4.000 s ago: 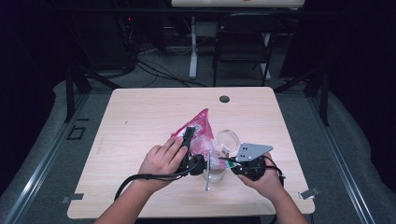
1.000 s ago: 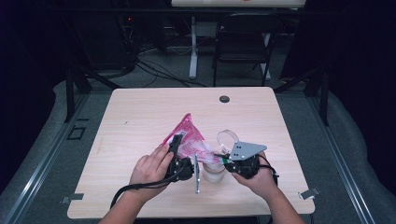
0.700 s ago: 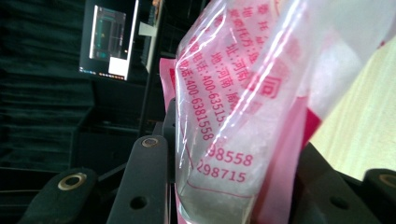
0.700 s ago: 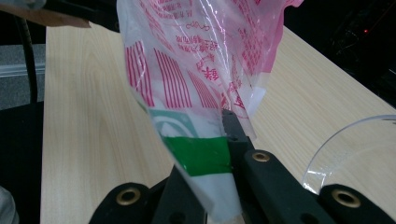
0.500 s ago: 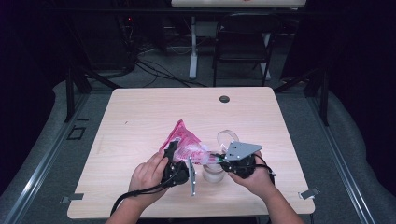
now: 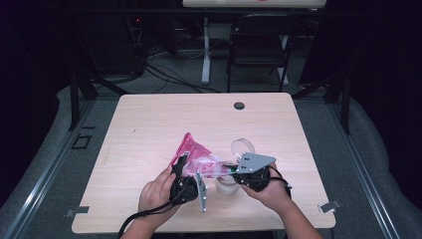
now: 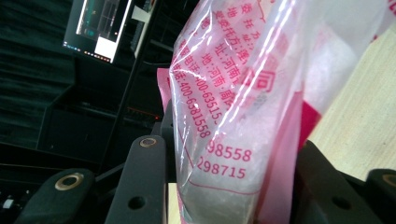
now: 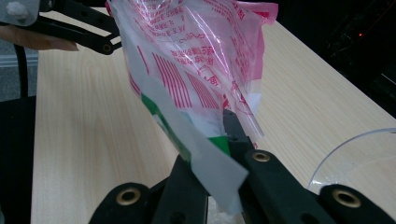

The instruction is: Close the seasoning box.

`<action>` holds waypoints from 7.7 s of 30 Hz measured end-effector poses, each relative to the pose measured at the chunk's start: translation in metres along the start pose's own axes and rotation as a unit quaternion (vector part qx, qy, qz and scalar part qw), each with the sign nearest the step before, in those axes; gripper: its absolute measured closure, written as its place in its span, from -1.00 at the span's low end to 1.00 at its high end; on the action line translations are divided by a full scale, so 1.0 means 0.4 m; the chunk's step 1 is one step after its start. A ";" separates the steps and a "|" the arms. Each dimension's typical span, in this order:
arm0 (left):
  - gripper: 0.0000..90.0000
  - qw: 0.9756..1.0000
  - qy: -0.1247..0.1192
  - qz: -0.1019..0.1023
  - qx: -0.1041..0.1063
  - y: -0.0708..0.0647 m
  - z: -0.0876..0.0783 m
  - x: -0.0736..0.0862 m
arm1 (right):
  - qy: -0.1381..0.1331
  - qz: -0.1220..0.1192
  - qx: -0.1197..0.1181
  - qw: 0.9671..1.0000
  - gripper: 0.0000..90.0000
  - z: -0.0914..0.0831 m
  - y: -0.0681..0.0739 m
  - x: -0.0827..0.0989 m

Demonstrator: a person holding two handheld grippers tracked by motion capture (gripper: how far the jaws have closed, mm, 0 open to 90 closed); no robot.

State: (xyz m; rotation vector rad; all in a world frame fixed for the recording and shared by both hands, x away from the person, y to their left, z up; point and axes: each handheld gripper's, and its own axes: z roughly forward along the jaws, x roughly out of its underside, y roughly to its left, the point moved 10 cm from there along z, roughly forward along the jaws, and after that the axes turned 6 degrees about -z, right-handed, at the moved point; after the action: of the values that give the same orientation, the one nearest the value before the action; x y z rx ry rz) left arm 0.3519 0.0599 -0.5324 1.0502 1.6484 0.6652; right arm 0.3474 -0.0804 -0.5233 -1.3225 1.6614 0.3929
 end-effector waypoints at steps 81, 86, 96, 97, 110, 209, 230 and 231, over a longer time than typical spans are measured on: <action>0.65 0.870 0.010 -0.409 0.277 -0.065 0.117 0.172 | -0.086 0.115 0.078 0.987 0.27 -0.186 -0.066 0.027; 0.65 0.868 0.017 -0.425 0.255 -0.033 0.120 0.202 | -0.084 0.114 0.077 0.987 0.34 -0.192 -0.071 0.025; 0.65 0.875 0.058 -0.438 0.200 0.017 0.144 0.291 | -0.073 0.134 0.091 0.984 0.39 -0.197 -0.095 0.048; 0.65 0.874 0.062 -0.440 0.195 0.021 0.148 0.302 | -0.074 0.138 0.095 0.983 0.37 -0.198 -0.100 0.050; 0.64 0.891 0.124 -0.425 0.105 0.058 0.174 0.408 | -0.072 0.154 0.116 0.979 0.34 -0.194 -0.121 0.073; -0.31 0.876 0.060 -0.438 0.192 -0.013 0.061 0.268 | -0.014 0.229 0.170 0.958 1.00 -0.097 -0.243 0.195; -0.31 0.869 0.058 -0.461 0.170 0.034 0.058 0.306 | -0.037 0.174 0.103 0.979 0.92 -0.063 -0.142 0.103; -0.31 0.868 0.058 -0.462 0.169 0.034 0.058 0.306 | -0.038 0.170 0.100 0.980 0.91 -0.063 -0.137 0.099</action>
State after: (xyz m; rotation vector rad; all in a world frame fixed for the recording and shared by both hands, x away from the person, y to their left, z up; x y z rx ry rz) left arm 0.3666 0.1728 -0.5849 0.3279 2.1519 -0.2154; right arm 0.3853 -0.1418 -0.5267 -0.8652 1.8134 0.4565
